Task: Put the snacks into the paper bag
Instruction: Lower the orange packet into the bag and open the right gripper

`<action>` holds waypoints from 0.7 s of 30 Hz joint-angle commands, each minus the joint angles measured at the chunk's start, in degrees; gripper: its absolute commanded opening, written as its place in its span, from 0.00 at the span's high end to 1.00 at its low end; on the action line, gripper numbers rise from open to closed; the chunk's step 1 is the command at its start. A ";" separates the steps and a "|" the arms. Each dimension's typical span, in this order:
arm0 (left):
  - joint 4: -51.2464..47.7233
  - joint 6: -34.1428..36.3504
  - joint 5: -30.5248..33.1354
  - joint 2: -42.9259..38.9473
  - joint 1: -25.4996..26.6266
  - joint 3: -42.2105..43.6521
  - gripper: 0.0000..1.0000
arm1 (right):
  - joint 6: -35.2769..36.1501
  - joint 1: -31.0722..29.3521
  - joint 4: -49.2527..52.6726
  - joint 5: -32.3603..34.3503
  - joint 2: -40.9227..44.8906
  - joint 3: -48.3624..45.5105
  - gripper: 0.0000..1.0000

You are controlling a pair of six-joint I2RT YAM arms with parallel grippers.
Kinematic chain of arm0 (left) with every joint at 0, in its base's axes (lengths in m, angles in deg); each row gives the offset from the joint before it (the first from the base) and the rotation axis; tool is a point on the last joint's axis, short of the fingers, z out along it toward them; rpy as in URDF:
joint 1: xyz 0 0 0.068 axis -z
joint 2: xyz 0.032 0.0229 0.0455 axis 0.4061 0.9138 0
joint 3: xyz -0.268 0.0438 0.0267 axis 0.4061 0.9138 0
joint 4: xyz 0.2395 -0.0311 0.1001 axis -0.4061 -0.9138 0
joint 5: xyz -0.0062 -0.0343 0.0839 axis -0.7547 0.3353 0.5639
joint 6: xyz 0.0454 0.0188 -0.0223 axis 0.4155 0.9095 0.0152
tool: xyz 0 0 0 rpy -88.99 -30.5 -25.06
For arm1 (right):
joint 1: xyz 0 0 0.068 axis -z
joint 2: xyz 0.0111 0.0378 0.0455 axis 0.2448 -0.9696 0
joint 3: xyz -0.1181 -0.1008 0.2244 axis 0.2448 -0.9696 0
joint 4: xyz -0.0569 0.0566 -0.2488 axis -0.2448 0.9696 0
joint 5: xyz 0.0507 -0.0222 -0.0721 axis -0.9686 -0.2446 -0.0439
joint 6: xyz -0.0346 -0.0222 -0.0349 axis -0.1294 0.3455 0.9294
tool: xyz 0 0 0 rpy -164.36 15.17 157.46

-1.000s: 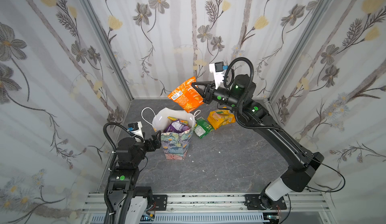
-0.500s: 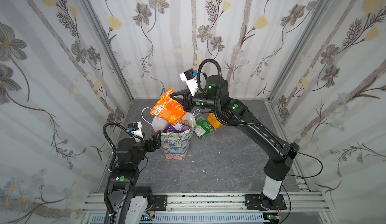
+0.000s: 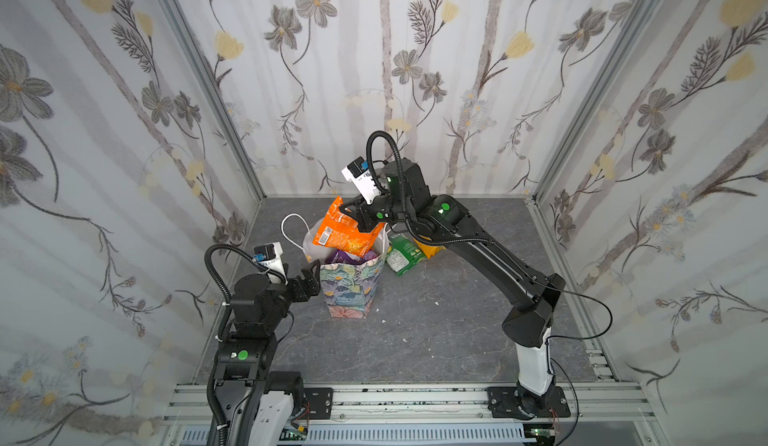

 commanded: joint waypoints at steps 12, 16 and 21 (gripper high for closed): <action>1.41 0.44 0.22 0.03 -0.09 -0.01 0.09 | 3.95 -0.36 4.68 7.11 -3.55 0.48 1.00; 1.36 0.40 0.29 0.02 -0.09 -0.01 0.09 | 4.19 -0.93 4.57 3.68 -4.70 0.89 1.00; 1.42 0.49 0.28 0.02 -0.09 -0.01 0.09 | 4.52 -1.20 4.38 2.99 -4.92 1.20 0.89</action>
